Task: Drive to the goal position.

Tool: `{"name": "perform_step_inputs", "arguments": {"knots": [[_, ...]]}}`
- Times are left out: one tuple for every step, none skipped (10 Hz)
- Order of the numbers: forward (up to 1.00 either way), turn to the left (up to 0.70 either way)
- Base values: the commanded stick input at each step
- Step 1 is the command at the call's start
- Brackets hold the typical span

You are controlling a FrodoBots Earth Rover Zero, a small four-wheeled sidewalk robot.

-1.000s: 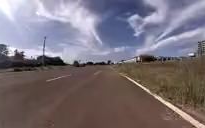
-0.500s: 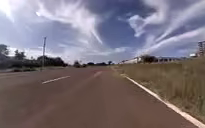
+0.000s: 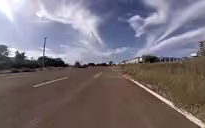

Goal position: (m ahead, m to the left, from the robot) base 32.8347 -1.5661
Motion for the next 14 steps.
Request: {"name": "perform_step_inputs", "arguments": {"knots": [[0.85,0.0],[0.85,0.0],[0.85,0.0],[0.85,0.0],[0.85,0.0],[0.85,0.0],[0.85,0.0],[0.85,0.0],[0.85,0.0],[0.85,0.0],[0.85,0.0],[0.85,0.0],[0.85,0.0],[0.85,0.0]]}}
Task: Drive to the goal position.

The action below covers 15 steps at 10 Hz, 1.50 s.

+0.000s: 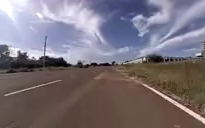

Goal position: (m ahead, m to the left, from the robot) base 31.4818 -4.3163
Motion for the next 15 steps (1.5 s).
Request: {"name": "perform_step_inputs", "arguments": {"knots": [[0.85,0.0],[0.85,0.0],[0.85,0.0],[0.85,0.0],[0.85,0.0],[0.85,0.0],[0.85,0.0],[0.85,0.0],[0.85,0.0],[0.85,0.0],[0.85,0.0],[0.85,0.0],[0.85,0.0],[0.85,0.0],[0.85,0.0]]}}
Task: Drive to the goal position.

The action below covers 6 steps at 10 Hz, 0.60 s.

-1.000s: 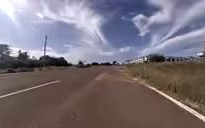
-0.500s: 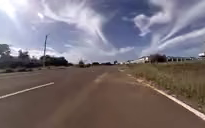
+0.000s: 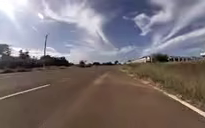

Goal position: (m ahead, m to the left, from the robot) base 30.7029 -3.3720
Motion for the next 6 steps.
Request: {"name": "perform_step_inputs", "arguments": {"knots": [[0.85,0.0],[0.85,0.0],[0.85,0.0],[0.85,0.0],[0.85,0.0],[0.85,0.0]]}}
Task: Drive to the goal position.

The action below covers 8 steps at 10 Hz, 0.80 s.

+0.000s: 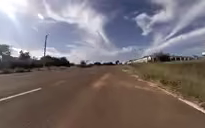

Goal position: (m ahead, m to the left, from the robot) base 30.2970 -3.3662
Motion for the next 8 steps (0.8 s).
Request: {"name": "perform_step_inputs", "arguments": {"knots": [[0.85,0.0],[0.85,0.0],[0.85,0.0],[0.85,0.0],[0.85,0.0],[0.85,0.0],[0.85,0.0],[0.85,0.0]]}}
